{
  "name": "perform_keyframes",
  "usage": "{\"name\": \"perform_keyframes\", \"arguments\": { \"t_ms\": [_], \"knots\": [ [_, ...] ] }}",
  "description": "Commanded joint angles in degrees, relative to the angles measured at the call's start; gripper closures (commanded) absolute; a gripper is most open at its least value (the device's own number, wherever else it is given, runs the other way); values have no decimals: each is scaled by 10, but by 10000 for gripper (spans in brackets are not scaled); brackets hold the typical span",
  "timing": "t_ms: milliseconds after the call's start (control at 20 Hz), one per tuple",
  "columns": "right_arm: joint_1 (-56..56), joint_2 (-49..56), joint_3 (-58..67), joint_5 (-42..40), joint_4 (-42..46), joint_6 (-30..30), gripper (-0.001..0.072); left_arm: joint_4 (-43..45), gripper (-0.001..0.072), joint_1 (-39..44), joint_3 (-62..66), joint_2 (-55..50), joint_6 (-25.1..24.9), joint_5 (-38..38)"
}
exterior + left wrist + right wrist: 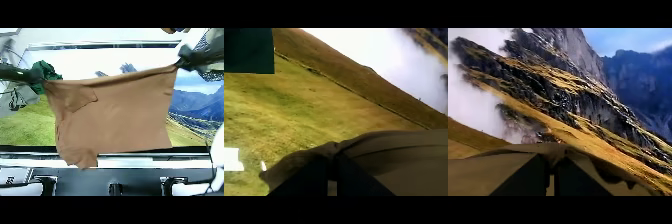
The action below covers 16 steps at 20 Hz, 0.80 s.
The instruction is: Fold the clothes and pants, and hang the long-sleeved shirts on hangers.
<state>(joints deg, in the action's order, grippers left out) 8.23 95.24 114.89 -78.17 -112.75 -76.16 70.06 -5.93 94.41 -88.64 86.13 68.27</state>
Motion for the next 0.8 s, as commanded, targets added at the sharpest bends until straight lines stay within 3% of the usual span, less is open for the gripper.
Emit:
{"name": "perform_keyframes", "arguments": {
  "t_ms": [0, 150, 300, 750],
  "knots": [
    [0, 120, 1, 110, -5, 34, 681, -9, 690, 23, -6, -129, -9, -105],
    [0, 165, 1, 192, -3, 33, 681, -13, 691, 25, 15, -177, -7, -163],
    [0, 180, 1, 186, 12, 33, 681, -13, 690, 25, 35, -186, -9, -160],
    [0, 180, 1, -36, 124, 33, 681, -10, 690, 24, 43, -169, -7, 123]
  ]
}}
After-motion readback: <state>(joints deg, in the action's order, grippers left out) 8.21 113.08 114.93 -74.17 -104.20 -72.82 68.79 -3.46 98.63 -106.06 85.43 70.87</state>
